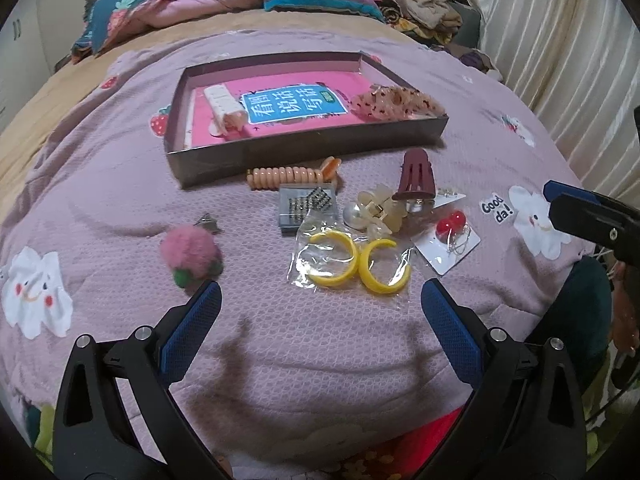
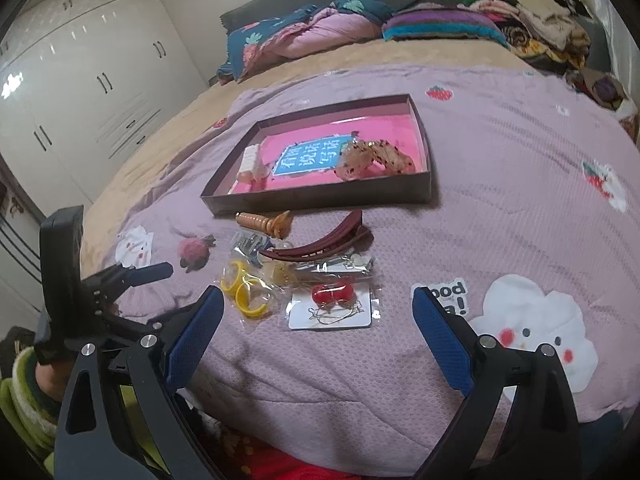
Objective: Organize jewelry
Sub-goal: 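Grasp the bagged yellow earrings with the left tool while the right tool grasps the dark red claw clip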
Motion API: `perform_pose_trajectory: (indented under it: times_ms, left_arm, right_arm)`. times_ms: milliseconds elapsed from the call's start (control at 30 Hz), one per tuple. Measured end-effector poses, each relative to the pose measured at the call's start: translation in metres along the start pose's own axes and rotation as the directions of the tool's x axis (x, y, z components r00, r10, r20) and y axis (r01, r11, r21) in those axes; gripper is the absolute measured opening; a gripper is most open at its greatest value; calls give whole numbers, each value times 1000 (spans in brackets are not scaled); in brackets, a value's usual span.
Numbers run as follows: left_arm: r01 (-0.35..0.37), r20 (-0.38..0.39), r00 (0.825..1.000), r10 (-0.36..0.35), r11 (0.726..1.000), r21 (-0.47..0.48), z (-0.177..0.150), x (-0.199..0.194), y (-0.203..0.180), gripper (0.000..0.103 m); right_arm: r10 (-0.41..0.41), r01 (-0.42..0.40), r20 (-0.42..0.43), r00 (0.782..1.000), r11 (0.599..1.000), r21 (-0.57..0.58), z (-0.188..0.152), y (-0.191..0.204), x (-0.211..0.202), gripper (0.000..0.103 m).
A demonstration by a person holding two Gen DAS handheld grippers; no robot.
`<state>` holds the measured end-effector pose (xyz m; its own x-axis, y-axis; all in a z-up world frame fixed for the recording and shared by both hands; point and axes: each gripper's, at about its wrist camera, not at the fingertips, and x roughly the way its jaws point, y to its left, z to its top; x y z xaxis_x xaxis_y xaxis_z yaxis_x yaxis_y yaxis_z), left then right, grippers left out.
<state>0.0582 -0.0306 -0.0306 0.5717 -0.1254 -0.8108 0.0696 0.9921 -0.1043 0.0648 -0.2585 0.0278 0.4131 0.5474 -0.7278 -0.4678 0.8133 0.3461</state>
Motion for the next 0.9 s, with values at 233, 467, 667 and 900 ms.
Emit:
perform_pose_trajectory:
  times_ms: [233, 467, 667, 900]
  left_arm:
    - [22, -20, 1000, -21, 999, 38, 2, 17, -11, 93]
    - [26, -28, 999, -24, 997, 72, 4, 31, -18, 93]
    - [56, -44, 998, -54, 997, 53, 7, 44, -16, 93]
    - [86, -57, 995, -84, 995, 41, 8, 54, -12, 79]
  right_arm:
    - [26, -22, -57, 998, 997, 70, 15, -13, 28, 95]
    - [44, -30, -106, 993, 992, 126, 28, -19, 61, 92]
    - [60, -33, -142, 988, 982, 184, 38, -24, 88, 80]
    - [74, -23, -174, 982, 961, 276, 42, -36, 115, 58]
